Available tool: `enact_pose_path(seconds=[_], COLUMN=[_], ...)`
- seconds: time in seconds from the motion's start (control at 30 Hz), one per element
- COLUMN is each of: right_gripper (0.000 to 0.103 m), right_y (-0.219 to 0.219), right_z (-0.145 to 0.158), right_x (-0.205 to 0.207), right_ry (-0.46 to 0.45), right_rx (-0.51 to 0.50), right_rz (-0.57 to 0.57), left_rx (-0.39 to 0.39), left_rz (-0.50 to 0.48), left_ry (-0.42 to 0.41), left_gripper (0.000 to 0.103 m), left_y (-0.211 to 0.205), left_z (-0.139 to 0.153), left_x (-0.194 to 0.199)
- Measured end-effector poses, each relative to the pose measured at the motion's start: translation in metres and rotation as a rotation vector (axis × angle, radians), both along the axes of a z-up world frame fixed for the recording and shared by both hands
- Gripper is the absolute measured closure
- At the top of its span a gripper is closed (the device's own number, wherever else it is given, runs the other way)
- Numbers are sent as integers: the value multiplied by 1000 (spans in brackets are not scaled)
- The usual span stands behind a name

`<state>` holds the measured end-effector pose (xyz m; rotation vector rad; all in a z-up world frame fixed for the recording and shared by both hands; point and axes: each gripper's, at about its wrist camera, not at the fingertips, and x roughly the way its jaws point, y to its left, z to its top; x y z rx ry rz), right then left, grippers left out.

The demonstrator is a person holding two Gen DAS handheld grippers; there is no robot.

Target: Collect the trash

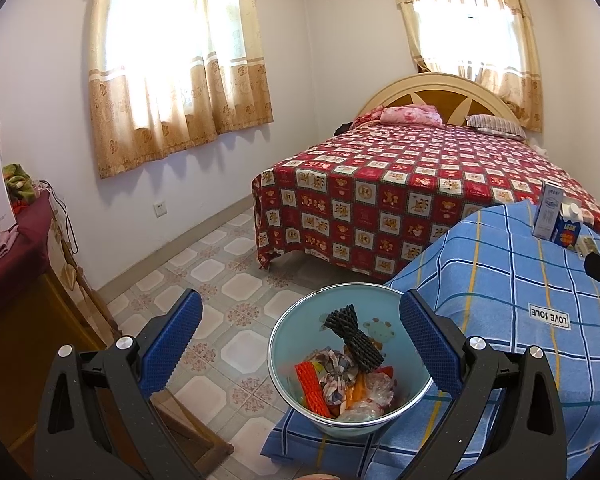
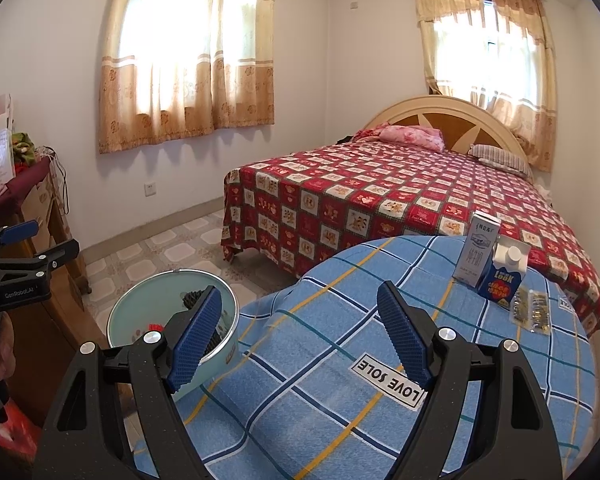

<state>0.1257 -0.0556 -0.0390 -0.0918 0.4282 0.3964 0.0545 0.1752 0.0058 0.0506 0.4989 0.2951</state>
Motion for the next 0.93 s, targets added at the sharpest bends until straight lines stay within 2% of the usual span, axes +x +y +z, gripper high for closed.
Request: enact_pose_path(seconds=[0.6,0.93], right_gripper=[23,20], right_y=[-5,-33], right_z=[0,-10], right_x=[1,9], right_ry=[0,11], right_rx=[4,-16], right_rz=[-3,-68], left_rx=[16,17], left_rz=[9,-5], left_ry=[0,26], left_gripper=[6,6], left_y=[-4,-7], left_z=[-1,-4], left_x=[2,4])
